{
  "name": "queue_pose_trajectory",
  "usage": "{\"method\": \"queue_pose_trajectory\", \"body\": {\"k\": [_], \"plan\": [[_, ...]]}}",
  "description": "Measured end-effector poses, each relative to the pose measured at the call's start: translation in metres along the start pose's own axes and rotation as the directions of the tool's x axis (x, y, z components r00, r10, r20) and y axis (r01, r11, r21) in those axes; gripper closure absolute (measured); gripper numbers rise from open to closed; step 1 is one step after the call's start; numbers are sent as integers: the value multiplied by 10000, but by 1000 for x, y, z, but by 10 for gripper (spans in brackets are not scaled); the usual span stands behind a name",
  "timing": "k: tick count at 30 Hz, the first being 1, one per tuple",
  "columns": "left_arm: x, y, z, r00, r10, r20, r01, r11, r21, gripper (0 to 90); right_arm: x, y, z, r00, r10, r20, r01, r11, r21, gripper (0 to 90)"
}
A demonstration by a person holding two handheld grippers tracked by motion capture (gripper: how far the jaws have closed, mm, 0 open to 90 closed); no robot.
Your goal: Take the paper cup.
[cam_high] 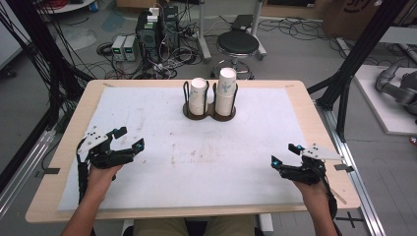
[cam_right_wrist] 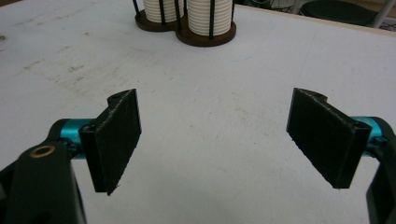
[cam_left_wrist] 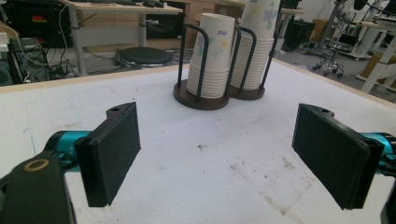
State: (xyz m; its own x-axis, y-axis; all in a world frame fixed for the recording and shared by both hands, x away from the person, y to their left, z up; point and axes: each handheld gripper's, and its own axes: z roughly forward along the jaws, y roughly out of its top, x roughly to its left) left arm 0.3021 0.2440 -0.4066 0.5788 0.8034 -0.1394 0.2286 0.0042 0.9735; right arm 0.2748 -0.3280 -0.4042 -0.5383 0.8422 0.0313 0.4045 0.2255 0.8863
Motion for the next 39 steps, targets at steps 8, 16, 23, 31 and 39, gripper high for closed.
{"method": "queue_pose_trajectory", "body": {"k": [8,16,23,31,39], "plan": [[-1,-2,5,9998,-80,176,74,9995,299,148,-2,0,4,10000,50,-72,-50,10000,3,183],[-4,14,20,9982,-56,597,53,10000,63,148,-1,1,-2,10000,37,-7,-37,10000,-75,183],[-11,56,54,9939,515,977,-511,9987,-64,150,1,1,-5,10000,6,-74,-6,10000,-95,183],[-20,98,106,9825,892,1635,-936,9954,192,151,1,2,-3,9999,-10,-154,9,9999,-121,183],[-16,119,167,9790,506,1975,-631,9963,579,155,1,2,-5,9998,66,-167,-68,9999,-159,183]]}}
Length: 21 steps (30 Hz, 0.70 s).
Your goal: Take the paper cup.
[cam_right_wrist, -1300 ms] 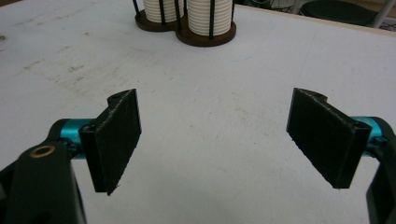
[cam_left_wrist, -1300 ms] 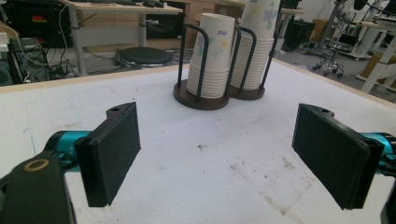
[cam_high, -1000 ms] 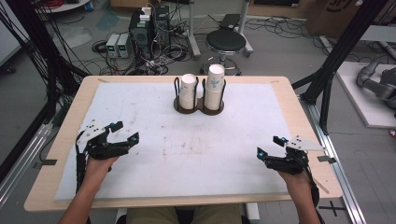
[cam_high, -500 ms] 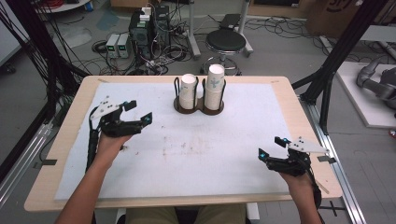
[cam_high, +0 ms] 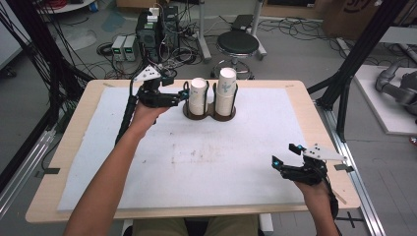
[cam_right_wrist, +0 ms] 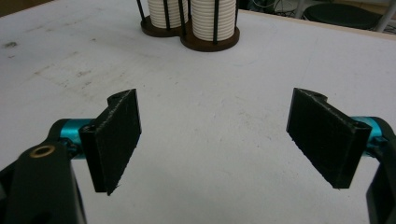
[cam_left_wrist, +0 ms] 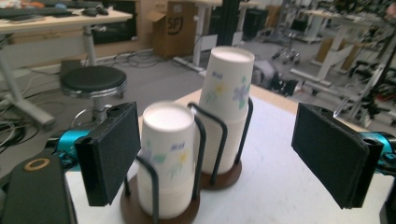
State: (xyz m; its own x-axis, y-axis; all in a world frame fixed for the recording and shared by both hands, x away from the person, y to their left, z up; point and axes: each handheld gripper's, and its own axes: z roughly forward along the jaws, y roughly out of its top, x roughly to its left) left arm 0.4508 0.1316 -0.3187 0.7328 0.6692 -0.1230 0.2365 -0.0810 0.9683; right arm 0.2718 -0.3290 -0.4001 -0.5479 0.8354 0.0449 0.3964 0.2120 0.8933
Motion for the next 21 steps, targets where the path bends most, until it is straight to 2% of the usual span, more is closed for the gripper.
{"method": "queue_pose_trajectory", "body": {"k": [1,2,3,4,5,6,8,10,11,16,21], "plan": [[0,0,0,10000,0,0,0,10000,0,154,0,0,0,10000,-25,-4,25,10000,-10,183],[3,3,11,9999,106,8,-106,9999,93,155,0,0,0,10000,-18,-8,18,10000,-6,183],[3,3,11,9999,106,8,-106,9999,93,157,1,0,-1,10000,17,-29,-17,10000,22,183],[7,6,22,9999,-58,91,56,9997,226,156,1,0,-1,10000,-24,-26,24,10000,17,183],[7,6,22,9999,-58,91,56,9997,226,156,1,0,-1,10000,-24,-26,24,10000,17,183],[9,7,33,10000,17,7,-17,9993,368,156,2,1,-1,10000,-37,-55,37,10000,-2,183],[11,7,36,10000,51,18,-51,9996,289,159,2,1,-1,10000,-35,-56,35,10000,-1,183],[17,0,49,9996,-211,-198,219,9989,423,159,2,1,-2,10000,-49,-62,49,10000,-40,183],[17,0,49,9996,-211,-198,219,9989,423,159,2,1,-3,10000,-34,-73,33,10000,-46,183],[23,-15,71,9977,-319,-604,364,9965,756,160,1,0,-4,10000,-39,-69,39,10000,-56,183],[27,-21,80,9962,-425,-765,480,9964,704,170,0,-1,-5,10000,-21,-48,21,10000,-46,183]]}}
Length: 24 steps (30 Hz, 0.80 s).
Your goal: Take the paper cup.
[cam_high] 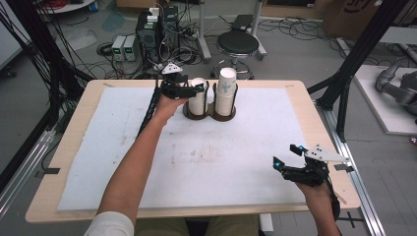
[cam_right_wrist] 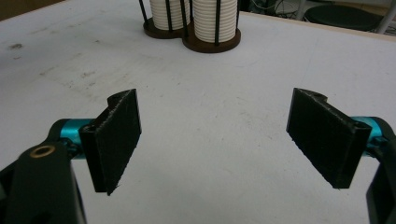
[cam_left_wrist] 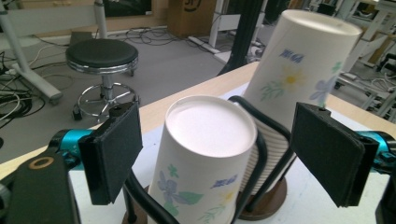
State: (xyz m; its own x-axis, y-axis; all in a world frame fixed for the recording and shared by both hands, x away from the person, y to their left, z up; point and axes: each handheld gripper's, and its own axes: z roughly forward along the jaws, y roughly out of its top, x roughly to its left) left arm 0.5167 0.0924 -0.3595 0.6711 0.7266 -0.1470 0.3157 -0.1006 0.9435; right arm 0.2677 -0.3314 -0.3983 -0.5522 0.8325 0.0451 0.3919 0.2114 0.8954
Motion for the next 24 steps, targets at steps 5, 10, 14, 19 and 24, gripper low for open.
{"method": "queue_pose_trajectory", "body": {"k": [5,10,14,19,24], "plan": [[4,-5,6,9997,-79,-234,81,9999,92,172,0,-1,0,10000,29,-25,-29,10000,-5,183],[6,-6,8,9997,55,-243,-54,10000,25,190,0,-1,1,10000,53,-56,-53,10000,21,183],[6,-6,9,9997,57,-246,-58,10000,-18,192,0,-2,1,10000,51,-75,-50,10000,60,183],[4,-7,11,9995,247,-192,-246,9997,46,203,0,-2,2,10000,33,-72,-33,10000,87,183],[4,-7,12,9991,350,-235,-349,9994,60,212,0,-3,2,9999,49,-91,-48,9999,128,183]]}}
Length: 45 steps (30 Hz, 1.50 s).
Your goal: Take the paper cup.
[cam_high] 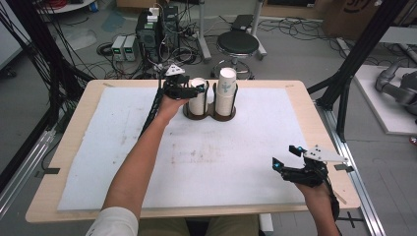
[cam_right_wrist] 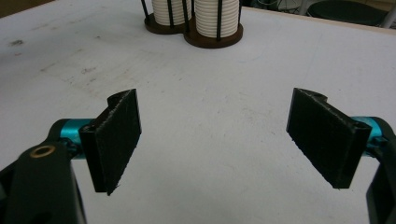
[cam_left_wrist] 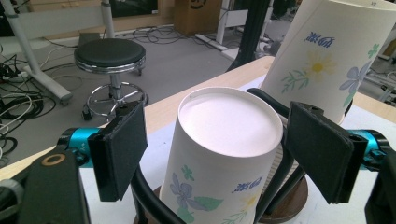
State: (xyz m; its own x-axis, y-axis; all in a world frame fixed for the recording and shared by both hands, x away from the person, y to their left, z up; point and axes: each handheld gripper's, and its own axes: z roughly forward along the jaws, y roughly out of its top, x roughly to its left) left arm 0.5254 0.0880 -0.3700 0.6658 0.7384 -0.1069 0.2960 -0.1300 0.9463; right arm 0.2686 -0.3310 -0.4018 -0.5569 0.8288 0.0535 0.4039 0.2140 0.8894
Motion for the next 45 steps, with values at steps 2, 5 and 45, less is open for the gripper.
{"method": "queue_pose_trajectory", "body": {"k": [2,5,45], "plan": [[-1,0,1,9999,133,-4,-133,9999,86,216,0,0,0,10000,0,8,0,10000,-1,183],[-2,0,3,9997,261,41,-262,9995,181,260,1,0,1,10000,7,-15,-7,10000,6,183],[-4,30,-33,9999,-107,-50,96,9830,-1834,368,2,-2,1,10000,37,-18,-37,9999,98,183]]}}
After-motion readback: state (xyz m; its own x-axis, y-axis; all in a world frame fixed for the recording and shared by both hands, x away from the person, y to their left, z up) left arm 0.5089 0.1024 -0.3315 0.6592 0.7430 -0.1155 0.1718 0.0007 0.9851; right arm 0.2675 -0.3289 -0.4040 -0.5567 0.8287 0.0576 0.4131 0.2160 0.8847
